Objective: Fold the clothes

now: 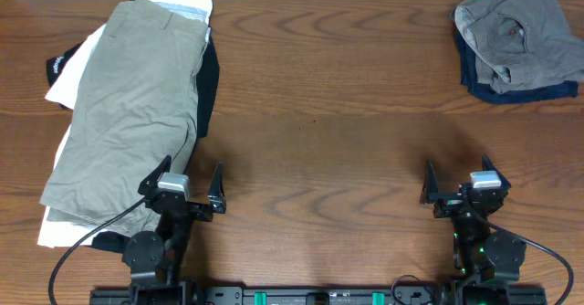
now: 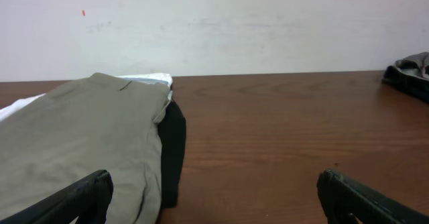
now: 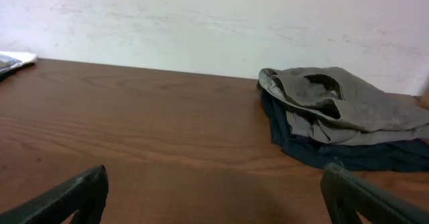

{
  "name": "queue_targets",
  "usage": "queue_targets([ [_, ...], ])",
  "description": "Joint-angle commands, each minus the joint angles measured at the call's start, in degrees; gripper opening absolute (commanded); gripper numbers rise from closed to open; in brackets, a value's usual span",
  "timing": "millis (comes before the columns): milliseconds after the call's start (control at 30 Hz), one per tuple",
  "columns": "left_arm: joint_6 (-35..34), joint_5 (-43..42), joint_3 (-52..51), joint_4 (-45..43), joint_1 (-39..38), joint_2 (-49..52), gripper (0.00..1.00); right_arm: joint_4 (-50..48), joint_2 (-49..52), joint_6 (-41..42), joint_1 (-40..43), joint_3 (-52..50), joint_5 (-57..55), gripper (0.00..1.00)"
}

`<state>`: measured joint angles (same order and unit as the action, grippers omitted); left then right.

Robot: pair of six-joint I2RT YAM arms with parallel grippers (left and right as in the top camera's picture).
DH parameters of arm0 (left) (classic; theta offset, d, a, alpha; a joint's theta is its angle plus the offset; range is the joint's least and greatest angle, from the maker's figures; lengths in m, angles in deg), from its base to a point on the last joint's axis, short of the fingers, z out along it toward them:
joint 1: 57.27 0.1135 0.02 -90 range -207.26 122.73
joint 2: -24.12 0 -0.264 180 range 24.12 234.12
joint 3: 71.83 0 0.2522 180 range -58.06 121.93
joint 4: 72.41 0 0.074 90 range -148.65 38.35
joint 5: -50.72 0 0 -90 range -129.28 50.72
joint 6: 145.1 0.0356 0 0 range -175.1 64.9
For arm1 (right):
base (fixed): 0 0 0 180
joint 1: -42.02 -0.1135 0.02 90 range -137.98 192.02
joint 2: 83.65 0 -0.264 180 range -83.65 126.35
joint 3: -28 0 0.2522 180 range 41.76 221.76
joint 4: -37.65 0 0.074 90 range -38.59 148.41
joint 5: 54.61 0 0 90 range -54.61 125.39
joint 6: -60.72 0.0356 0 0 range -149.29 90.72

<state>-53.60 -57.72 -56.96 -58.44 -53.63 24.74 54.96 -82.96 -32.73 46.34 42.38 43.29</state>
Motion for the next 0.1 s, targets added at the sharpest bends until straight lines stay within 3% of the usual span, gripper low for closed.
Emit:
queue_targets([
  [0, -0.24, 0.09, -0.87, 2.34, -0.13, -0.33, 0.98, 0.02, -0.37, -0.46, -0.59, -0.31, -0.22, 0.99],
  [67, -0.24, 0.09, -0.87, 2.34, -0.13, -0.33, 0.98, 0.02, -0.37, -0.48, -0.59, -0.31, -0.22, 0.99],
])
